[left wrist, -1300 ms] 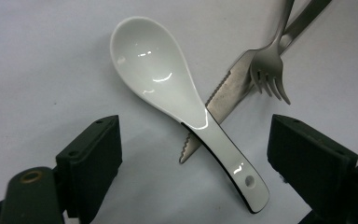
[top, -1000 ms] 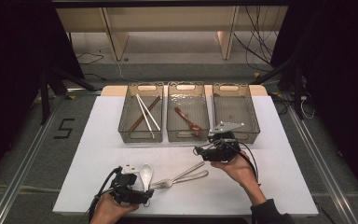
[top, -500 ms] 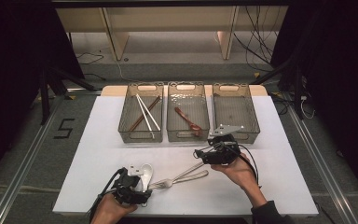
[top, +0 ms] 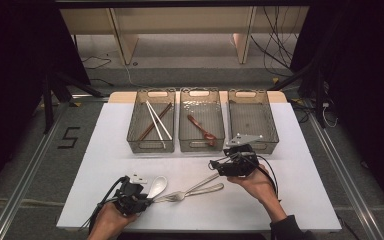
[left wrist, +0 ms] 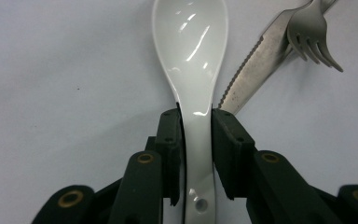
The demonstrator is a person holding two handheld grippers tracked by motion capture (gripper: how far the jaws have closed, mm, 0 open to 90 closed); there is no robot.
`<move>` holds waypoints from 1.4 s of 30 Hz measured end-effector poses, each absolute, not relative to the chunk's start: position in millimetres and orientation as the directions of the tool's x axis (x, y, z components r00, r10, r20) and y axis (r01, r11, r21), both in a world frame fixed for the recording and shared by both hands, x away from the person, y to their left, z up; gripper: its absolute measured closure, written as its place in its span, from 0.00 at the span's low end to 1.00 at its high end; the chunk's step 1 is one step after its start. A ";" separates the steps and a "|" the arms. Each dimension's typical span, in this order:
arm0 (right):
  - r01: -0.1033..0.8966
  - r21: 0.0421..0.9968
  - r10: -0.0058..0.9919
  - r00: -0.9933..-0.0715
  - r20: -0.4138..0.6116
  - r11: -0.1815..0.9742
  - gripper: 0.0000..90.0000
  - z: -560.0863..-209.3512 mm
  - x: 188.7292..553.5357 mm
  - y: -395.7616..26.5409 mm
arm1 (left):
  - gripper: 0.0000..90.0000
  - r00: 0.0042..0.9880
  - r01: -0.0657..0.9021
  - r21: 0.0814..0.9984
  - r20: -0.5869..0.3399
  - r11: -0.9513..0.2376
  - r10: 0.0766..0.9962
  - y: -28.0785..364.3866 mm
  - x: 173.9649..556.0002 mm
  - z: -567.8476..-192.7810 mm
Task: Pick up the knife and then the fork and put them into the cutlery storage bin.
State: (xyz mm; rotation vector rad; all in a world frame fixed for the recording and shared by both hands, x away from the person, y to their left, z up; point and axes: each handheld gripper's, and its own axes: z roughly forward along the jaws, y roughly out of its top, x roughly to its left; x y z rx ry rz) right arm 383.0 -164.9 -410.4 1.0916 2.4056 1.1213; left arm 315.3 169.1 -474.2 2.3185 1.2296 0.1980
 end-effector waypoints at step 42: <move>0.497 0.758 0.703 -0.707 0.072 0.422 0.40 -414.5 368.7 -166.1 | 0.95 0.621 0.638 0.681 -0.178 -0.360 0.764 168.5 371.1 -407.8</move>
